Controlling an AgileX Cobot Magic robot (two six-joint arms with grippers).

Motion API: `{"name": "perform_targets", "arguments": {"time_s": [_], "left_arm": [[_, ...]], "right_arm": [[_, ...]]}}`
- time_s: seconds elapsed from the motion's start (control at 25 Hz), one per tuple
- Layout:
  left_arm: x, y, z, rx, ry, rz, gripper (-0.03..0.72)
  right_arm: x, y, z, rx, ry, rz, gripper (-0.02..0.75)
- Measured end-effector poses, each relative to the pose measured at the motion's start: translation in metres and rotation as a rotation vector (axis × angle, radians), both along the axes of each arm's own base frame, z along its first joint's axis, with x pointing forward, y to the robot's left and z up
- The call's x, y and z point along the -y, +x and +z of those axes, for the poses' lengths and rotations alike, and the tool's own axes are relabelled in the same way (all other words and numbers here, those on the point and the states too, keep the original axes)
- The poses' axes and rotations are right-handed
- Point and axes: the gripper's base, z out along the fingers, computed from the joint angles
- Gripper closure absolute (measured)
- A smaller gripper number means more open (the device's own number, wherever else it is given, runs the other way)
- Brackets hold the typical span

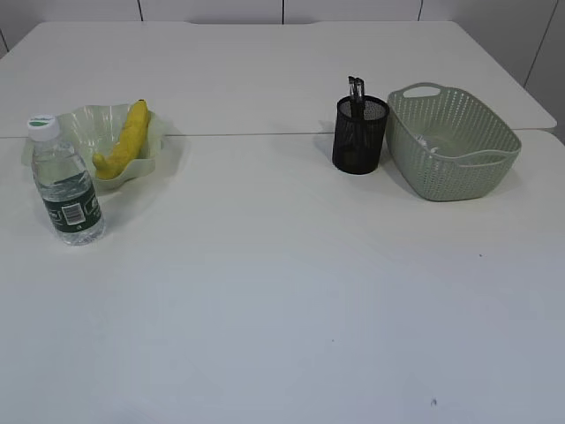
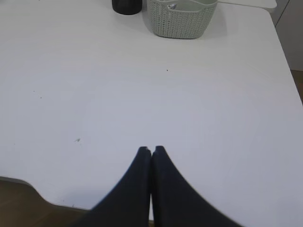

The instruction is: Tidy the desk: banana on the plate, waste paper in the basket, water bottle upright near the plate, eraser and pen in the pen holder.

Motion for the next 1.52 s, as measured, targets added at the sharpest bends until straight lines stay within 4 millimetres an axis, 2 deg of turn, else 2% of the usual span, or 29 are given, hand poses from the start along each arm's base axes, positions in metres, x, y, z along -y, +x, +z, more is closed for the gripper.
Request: {"name": "perform_targets", "arguments": {"time_s": [0.2,0.84,1.2,1.52], "left_arm": [[0.000,-0.004,-0.011,-0.114,0.029,-0.012,0.713],[-0.001,-0.002,-0.014,-0.126,0.030,-0.001,0.713],[0.001,0.000,-0.014,-0.128,0.012,0.195,0.713],[0.002,0.001,-0.014,-0.129,0.005,0.247,0.713]], "right_arm": [[0.000,0.000,0.000,0.002,0.002,0.001,0.749],[0.000,0.000,0.000,0.004,0.001,-0.011,0.749],[0.000,0.001,0.000,0.005,-0.007,-0.081,0.749],[0.000,0.001,0.000,0.005,-0.008,-0.082,0.749]]}}
